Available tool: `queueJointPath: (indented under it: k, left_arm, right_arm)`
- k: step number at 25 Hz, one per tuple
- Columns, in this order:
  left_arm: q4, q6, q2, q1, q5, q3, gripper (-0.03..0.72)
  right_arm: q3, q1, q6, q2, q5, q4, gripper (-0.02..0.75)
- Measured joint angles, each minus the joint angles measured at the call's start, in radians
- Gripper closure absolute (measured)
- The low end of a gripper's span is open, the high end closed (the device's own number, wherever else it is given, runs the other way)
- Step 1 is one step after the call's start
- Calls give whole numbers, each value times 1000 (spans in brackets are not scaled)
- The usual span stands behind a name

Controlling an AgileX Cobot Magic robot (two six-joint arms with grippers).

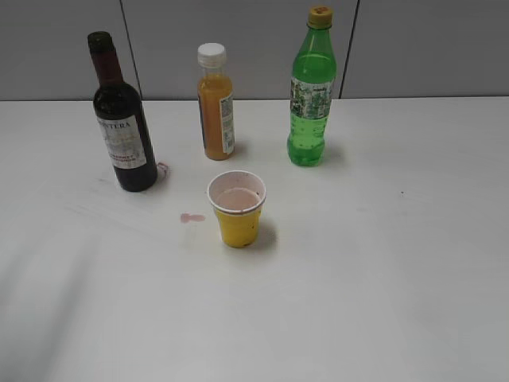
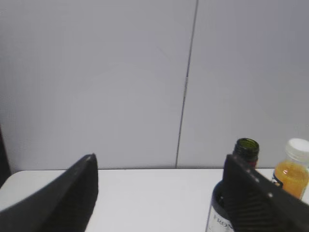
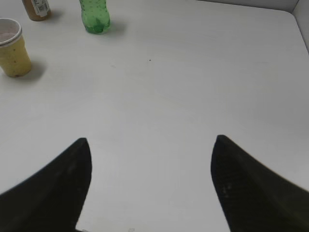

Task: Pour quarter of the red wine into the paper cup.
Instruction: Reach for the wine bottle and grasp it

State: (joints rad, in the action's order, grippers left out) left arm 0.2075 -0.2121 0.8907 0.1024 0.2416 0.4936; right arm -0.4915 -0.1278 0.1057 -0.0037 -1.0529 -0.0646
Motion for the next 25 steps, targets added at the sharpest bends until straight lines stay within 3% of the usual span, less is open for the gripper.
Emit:
queueJointPath:
  k: [5,10,18,25]
  left_arm:
    - [-16,0,186,108,147,0,97]
    - [-18,0,346,159,278,-25,97]
    - [-140,115,544,169,458,-90,97]
    - [-249,131,743,169,669,-90,89]
  right_arm:
    - [0,0,0,0,0,0,153]
    - [0,0,0,0,0,0,153]
    - [0,0,0,0,0,0,153]
    - [0,0,0,0,0,0,153]
